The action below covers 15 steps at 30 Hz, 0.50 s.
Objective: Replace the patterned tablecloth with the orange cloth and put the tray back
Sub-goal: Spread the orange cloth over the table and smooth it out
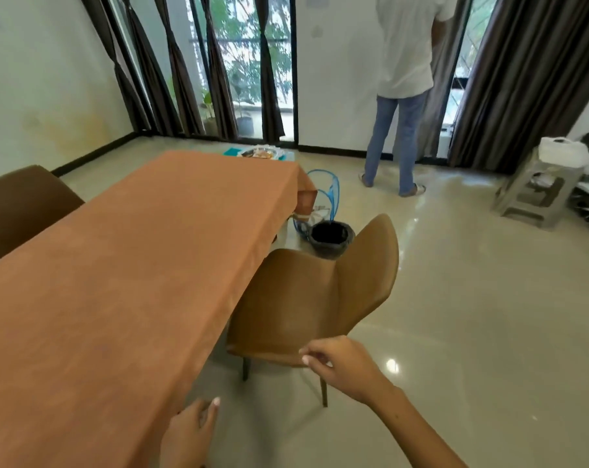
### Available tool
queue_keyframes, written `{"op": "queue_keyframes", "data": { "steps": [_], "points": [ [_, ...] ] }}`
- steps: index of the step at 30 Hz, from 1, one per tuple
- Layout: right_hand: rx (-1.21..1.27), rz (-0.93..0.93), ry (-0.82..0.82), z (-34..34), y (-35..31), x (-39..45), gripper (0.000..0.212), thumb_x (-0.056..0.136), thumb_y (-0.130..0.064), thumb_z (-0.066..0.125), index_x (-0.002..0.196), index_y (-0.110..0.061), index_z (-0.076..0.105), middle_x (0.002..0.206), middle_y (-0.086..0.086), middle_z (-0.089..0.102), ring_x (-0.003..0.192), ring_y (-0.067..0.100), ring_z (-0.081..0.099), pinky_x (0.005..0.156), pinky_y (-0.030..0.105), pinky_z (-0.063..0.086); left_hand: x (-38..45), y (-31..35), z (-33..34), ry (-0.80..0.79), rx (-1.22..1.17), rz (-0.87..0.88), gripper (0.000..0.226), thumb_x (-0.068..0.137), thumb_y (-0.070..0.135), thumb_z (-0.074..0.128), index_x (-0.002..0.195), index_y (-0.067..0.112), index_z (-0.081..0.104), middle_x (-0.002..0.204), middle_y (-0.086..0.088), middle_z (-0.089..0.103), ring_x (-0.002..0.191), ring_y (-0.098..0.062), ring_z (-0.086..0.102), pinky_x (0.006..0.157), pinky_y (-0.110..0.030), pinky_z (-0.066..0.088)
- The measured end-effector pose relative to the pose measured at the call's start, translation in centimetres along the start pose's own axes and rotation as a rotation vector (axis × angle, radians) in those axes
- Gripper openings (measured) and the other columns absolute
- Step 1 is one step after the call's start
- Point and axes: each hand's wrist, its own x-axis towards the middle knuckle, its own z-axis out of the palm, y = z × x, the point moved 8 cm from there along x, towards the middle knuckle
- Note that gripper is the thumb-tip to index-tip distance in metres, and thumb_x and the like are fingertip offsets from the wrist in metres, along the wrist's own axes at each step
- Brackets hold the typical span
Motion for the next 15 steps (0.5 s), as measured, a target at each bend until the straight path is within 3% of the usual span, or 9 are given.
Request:
{"op": "queue_keyframes", "data": {
  "steps": [4,9,11,15],
  "points": [
    [0.000,0.024,0.017,-7.4,7.4,2.3,0.026,0.094,-0.041,0.049,0.109,-0.030,0.066,0.105,-0.017,0.068,0.095,0.002,0.060,0.080,0.015,0.047,4.4,11.6,3.7,0.003,-0.100,0.027,0.014,0.092,0.037,0.055,0.082,0.030,0.061,0.079,0.006,0.064,0.085,-0.013,0.063,0.068,-0.024,0.040],
    [0.005,0.061,0.108,-16.9,16.8,6.0,0.022,0.093,-0.041,0.053,0.107,-0.034,0.068,0.100,-0.020,0.068,0.081,-0.008,0.057,0.074,0.003,0.040,7.7,28.8,8.8,0.009,-0.207,0.195,0.022,0.095,0.043,0.047,0.095,0.031,0.066,0.081,0.015,0.067,0.076,0.002,0.061,0.062,-0.014,0.042],
    [0.062,0.072,0.164,-20.0,20.0,8.1,0.020,0.092,-0.039,0.056,0.105,-0.033,0.069,0.097,-0.020,0.069,0.080,-0.007,0.059,0.075,0.006,0.044,9.1,34.5,10.5,0.019,-0.251,0.254,0.023,0.095,0.042,0.047,0.097,0.030,0.066,0.082,0.016,0.067,0.077,0.003,0.062,0.065,-0.014,0.045],
    [0.135,0.035,0.250,-24.9,26.4,14.1,0.018,0.090,-0.038,0.059,0.102,-0.031,0.071,0.094,-0.017,0.071,0.083,0.001,0.064,0.076,0.025,0.054,13.6,43.8,14.0,0.065,-0.248,0.323,0.025,0.096,0.042,0.044,0.104,0.030,0.065,0.093,0.019,0.065,0.087,0.004,0.061,0.078,-0.016,0.050]
  ]
}}
